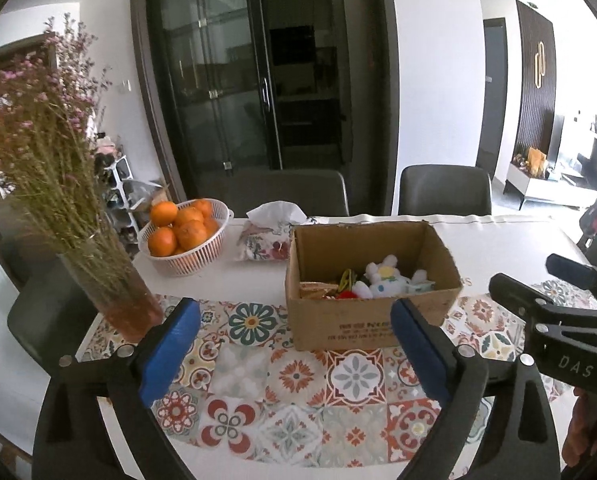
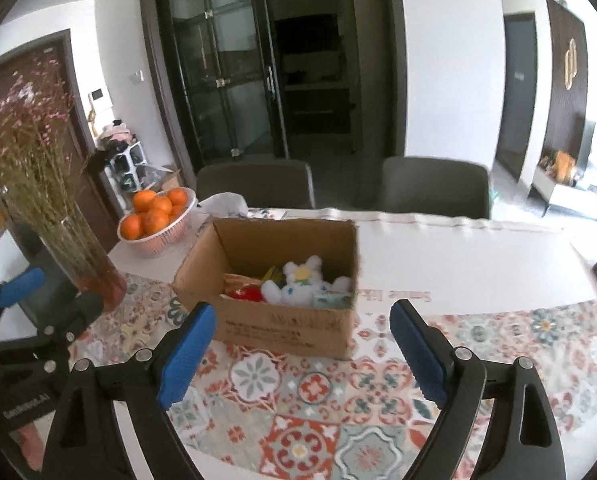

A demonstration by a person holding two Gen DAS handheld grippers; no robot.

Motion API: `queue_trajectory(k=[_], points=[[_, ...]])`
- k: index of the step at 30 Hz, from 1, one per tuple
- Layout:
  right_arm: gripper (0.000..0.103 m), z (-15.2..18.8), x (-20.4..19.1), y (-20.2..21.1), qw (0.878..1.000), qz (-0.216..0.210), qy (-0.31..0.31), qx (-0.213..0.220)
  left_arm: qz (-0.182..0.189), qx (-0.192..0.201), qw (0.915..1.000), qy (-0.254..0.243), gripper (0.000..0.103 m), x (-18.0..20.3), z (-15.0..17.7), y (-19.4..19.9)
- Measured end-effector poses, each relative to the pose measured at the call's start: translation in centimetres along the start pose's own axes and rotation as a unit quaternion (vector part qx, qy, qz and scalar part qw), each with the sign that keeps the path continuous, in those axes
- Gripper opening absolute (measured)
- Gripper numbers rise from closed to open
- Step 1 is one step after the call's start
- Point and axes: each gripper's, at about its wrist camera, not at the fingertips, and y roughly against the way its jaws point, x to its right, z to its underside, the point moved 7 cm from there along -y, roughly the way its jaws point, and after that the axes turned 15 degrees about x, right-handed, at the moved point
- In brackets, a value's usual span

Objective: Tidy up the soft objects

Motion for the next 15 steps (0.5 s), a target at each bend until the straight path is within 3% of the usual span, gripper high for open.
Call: queue_trajectory(k=[15], points=[[0.094, 1.5, 0.0, 10.6, 0.997, 0.065, 0.002, 0.047, 0.032, 0.05, 0.9978, -0.028, 0.103, 0.6, 0.9, 9.1]])
